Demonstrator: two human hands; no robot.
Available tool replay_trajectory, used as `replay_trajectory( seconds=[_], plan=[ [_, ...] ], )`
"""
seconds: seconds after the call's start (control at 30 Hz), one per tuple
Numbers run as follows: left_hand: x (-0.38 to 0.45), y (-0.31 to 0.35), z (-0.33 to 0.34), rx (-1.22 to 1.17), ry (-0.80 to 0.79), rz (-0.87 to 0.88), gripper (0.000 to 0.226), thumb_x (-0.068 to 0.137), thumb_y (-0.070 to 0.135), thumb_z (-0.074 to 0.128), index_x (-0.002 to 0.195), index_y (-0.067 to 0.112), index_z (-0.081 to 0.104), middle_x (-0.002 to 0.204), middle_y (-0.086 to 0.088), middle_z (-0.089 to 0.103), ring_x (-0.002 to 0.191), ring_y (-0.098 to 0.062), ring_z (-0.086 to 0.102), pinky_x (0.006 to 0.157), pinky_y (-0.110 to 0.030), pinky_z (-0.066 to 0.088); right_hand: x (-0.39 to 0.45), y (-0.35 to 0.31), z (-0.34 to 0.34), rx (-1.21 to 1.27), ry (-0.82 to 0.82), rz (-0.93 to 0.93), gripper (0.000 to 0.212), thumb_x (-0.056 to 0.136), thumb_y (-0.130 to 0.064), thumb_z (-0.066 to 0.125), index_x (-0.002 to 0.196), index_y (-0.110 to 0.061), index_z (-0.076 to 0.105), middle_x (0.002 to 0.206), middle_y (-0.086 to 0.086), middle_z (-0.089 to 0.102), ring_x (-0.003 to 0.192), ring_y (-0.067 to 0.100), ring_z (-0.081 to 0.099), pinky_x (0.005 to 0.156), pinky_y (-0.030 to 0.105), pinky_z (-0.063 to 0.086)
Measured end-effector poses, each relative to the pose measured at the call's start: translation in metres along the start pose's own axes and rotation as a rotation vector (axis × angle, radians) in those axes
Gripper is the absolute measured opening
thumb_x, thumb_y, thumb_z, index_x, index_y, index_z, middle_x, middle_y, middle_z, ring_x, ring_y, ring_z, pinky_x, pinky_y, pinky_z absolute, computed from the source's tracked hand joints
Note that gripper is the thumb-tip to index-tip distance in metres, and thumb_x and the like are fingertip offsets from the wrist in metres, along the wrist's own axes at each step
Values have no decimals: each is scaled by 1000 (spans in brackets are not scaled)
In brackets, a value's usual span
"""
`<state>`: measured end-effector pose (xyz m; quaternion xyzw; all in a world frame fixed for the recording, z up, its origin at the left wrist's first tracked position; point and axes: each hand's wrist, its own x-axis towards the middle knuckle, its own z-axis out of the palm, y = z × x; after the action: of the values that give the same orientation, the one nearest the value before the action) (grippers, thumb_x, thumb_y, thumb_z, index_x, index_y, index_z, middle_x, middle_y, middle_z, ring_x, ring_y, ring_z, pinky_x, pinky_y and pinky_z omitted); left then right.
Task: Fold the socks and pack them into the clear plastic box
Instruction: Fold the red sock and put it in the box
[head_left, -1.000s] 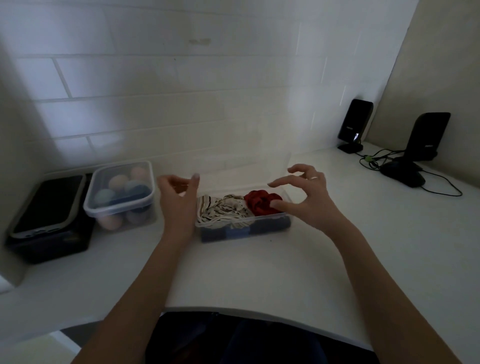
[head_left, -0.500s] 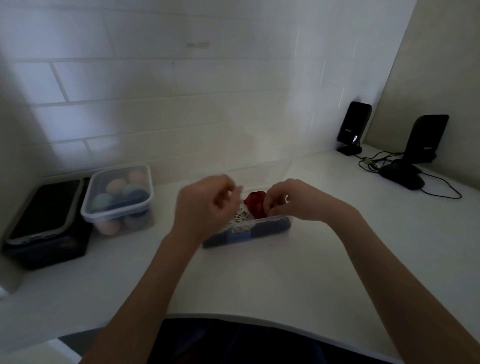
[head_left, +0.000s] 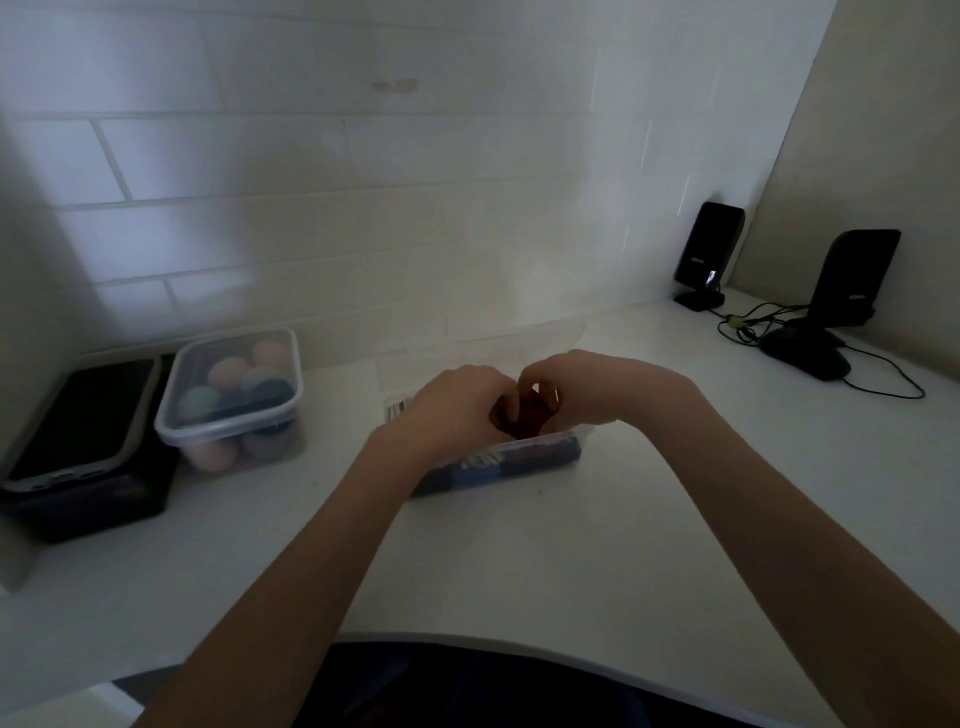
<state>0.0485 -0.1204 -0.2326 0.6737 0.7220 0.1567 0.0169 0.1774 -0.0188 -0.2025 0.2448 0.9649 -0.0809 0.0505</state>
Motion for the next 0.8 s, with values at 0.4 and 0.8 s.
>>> replay_trajectory(
  seconds=[0.4, 0.8],
  plan=[
    [8, 10, -4, 58, -155, -59, 34, 77, 35, 68, 104, 18, 58, 105, -3, 64, 89, -21, 59, 72, -32, 49, 16, -4, 3, -328, -85, 32, 44, 81, -39, 61, 121, -30, 47, 120, -6, 61, 110, 19, 55, 83, 32, 32],
    [-50, -5, -18, -323, 299, -3, 39, 78, -11, 47, 90, 14, 75, 95, -2, 71, 88, -6, 56, 84, -23, 46, -35, 41, -10, 769, 399, 120, 19, 90, -4, 50, 92, -12, 68, 99, -5, 70, 92, 19, 69, 76, 27, 53]
  ],
)
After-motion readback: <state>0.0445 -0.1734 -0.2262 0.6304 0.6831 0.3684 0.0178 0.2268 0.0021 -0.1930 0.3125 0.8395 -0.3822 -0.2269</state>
